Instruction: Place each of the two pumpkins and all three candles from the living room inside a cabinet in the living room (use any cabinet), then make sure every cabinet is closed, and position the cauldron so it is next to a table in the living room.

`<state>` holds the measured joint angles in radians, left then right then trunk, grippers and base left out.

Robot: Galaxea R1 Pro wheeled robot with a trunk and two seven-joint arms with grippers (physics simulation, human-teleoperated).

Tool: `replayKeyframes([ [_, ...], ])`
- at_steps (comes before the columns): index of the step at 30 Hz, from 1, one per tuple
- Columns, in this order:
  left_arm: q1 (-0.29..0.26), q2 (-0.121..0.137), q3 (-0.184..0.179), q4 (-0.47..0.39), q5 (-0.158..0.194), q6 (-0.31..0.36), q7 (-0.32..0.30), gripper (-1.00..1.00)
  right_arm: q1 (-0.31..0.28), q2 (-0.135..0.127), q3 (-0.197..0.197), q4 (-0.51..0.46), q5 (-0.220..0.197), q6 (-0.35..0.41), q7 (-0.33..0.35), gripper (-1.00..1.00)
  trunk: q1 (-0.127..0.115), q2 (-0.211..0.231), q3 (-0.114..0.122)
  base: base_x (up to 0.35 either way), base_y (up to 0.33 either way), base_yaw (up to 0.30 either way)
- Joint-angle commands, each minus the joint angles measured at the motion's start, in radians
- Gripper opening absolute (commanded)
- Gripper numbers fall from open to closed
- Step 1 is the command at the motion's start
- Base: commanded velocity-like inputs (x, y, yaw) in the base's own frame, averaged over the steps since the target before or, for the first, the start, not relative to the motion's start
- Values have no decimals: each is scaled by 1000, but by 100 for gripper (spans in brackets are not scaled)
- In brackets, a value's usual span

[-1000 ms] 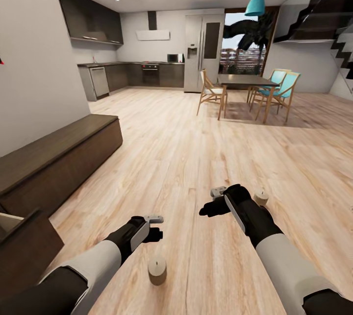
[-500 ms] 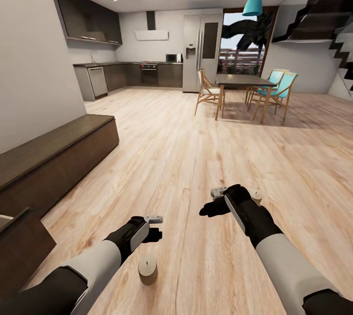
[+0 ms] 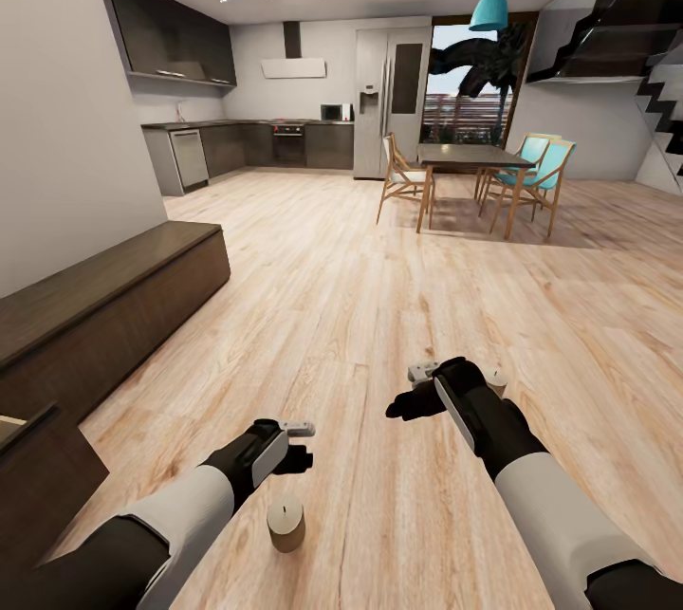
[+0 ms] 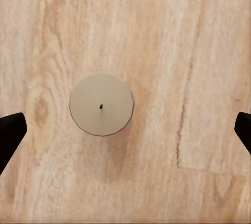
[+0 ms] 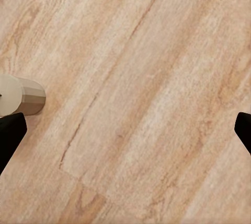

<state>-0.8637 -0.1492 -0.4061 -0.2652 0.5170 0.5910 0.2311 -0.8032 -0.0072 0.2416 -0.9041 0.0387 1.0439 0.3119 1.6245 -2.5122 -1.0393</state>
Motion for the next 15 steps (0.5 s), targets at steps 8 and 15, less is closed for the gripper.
replayKeyframes([
  [8,0,2,-6,-2,11,16,8,100,-1,-1,2,-1,4,3,4,100,0,0,-1,0,0,0],
  [15,0,2,-4,-2,11,16,8,100,-1,-1,2,-1,3,3,4,100,2,-1,-16,0,0,0],
])
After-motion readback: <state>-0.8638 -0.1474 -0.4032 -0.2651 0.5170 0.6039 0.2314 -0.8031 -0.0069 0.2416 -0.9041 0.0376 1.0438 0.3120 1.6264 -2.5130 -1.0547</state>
